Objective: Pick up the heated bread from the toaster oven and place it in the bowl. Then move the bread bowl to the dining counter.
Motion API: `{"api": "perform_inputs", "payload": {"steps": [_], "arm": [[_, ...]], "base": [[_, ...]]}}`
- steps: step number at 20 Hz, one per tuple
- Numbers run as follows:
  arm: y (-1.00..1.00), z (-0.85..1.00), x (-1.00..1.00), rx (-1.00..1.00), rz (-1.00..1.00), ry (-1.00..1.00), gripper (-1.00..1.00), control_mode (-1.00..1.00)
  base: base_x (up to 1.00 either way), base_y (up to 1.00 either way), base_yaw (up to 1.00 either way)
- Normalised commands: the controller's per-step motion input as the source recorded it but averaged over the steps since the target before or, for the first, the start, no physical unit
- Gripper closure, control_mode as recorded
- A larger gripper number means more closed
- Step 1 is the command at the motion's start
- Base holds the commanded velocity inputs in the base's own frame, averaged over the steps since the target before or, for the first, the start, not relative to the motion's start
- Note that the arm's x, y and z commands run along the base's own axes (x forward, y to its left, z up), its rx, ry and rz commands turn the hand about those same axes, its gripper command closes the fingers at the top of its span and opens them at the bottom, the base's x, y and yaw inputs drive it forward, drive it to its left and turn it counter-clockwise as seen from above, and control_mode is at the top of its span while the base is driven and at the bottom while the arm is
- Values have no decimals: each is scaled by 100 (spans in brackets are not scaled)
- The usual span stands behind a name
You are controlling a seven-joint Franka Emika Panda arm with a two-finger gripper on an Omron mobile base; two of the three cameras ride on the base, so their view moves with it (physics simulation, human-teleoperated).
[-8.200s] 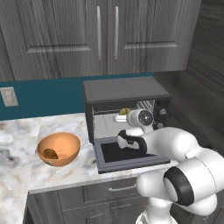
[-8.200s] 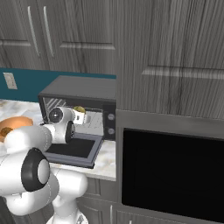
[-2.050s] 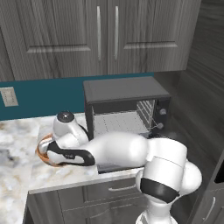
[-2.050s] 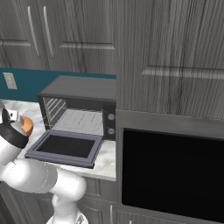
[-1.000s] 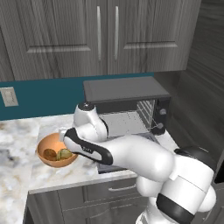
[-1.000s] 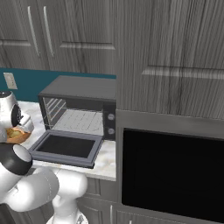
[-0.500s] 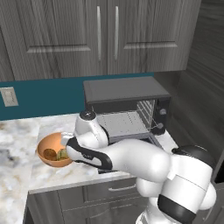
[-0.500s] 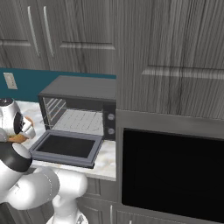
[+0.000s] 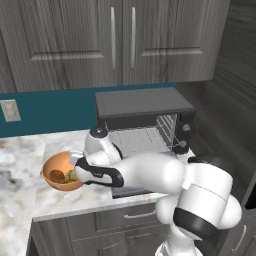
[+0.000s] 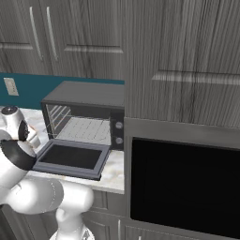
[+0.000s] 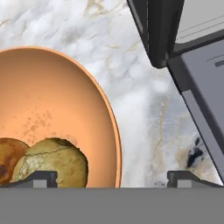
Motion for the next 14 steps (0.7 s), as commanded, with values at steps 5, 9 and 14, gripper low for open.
{"api": "perform_inputs", "payload": {"steps": [5,9,14], "arm": [[10,-19,16,0,-1,0,-100,-100],[1,-30,7,0,-1,0,100,-100],[0,-8,1,0,0,0,100,-100]], "base": [[0,0,0],[0,0,0],[0,0,0]]}}
